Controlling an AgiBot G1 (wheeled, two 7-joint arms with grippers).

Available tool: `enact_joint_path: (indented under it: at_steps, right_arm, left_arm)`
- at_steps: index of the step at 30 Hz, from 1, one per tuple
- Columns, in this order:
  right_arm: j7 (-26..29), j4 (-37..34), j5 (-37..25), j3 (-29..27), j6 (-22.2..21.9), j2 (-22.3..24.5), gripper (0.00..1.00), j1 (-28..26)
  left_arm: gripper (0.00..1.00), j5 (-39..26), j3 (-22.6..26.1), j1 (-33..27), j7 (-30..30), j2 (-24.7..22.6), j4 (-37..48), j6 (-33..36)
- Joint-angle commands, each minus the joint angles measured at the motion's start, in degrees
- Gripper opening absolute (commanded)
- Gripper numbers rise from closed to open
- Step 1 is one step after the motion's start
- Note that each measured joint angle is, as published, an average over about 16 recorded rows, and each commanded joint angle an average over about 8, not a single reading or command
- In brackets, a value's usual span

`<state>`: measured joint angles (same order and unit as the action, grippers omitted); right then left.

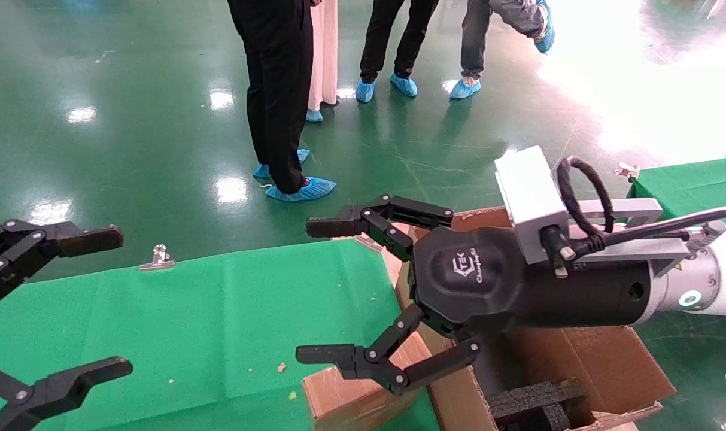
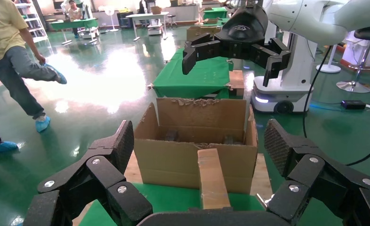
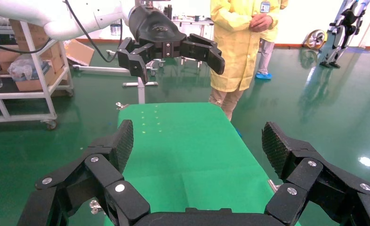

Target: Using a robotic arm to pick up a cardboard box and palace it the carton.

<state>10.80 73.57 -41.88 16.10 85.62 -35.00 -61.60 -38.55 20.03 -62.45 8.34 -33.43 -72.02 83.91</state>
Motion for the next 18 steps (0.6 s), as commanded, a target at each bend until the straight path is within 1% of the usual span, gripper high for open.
enact_joint_path:
  at_steps: [1,12,13,18]
  right_arm:
    - [0.00,0.00,0.00,0.00,0.00,0.00,1.00,0.00]
    - [0.00,0.00,0.00,0.00,0.00,0.00,1.00,0.00]
    - [0.00,0.00,0.00,0.00,0.00,0.00,1.00,0.00]
    - [0.00,0.00,0.00,0.00,0.00,0.00,1.00,0.00]
  left_arm:
    - [1.00,0.00,0.00,0.00,0.00,0.00,0.00,0.00]
    - [1.00,0.00,0.00,0.00,0.00,0.00,0.00,0.00]
    - [0.95,0.00,0.00,0.00,0.00,0.00,0.00,0.00]
    - [0.33,0.00,0.00,0.00,0.00,0.00,0.00,0.00]
